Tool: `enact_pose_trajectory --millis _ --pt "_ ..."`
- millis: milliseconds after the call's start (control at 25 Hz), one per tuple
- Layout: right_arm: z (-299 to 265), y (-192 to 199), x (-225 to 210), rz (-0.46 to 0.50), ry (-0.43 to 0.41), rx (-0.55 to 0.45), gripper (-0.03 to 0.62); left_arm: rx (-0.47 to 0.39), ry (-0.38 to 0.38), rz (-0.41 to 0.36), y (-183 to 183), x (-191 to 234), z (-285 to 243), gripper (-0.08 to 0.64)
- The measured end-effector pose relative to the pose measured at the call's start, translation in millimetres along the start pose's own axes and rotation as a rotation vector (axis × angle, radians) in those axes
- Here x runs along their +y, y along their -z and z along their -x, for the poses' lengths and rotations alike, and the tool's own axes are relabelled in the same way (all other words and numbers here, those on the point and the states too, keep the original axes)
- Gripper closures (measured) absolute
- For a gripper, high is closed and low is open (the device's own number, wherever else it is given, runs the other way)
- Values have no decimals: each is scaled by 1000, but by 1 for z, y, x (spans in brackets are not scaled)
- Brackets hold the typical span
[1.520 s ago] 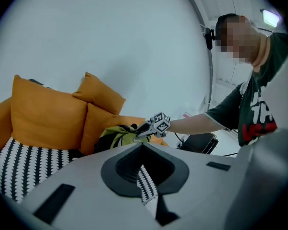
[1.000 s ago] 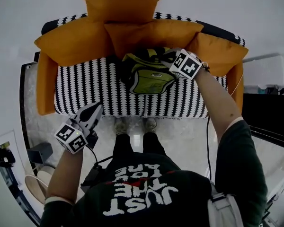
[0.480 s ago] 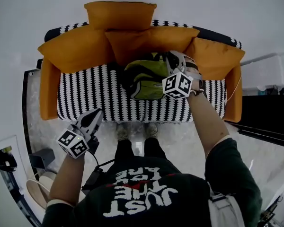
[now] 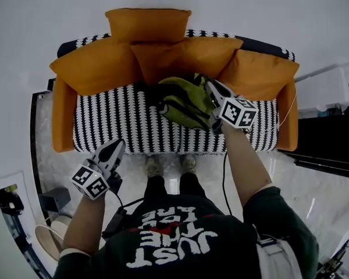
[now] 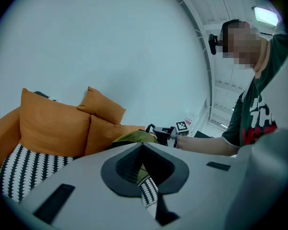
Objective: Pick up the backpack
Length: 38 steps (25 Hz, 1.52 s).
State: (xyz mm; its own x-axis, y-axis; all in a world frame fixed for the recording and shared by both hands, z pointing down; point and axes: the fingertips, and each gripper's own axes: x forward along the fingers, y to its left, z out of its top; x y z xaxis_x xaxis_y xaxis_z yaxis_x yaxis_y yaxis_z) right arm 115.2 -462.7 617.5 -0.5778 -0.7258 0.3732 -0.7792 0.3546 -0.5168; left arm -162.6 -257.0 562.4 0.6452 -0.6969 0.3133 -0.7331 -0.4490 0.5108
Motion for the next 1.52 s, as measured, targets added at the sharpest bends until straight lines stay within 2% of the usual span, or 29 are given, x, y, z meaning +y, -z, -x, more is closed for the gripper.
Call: enact_pose_trajectory --millis 80,200,280,440,600,880,1240,1520 --pt "2 4 6 -224 -118 4 518 -2 6 2 -1 -1 1 552" --pt "5 -3 24 -416 -267 15 515 -14 3 5 -8 -1 3 552" --pt "9 -7 39 -492 -356 26 515 -24 5 8 -12 -1 5 552" --pt "20 -20 71 -555 -490 40 515 -52 8 16 -24 -3 7 552" --pt "30 -54 110 -577 -602 1 526 -101 21 9 -46 -8 11 552" --pt "51 -147 161 -578 -734 -83 526 -213 56 -47 -106 -31 14 552" --pt "80 -252 202 -465 -780 -151 526 -386 112 -130 -207 -52 29 552" --pt "115 -359 258 -430 -855 -256 525 -448 142 -218 -300 -80 53 552"
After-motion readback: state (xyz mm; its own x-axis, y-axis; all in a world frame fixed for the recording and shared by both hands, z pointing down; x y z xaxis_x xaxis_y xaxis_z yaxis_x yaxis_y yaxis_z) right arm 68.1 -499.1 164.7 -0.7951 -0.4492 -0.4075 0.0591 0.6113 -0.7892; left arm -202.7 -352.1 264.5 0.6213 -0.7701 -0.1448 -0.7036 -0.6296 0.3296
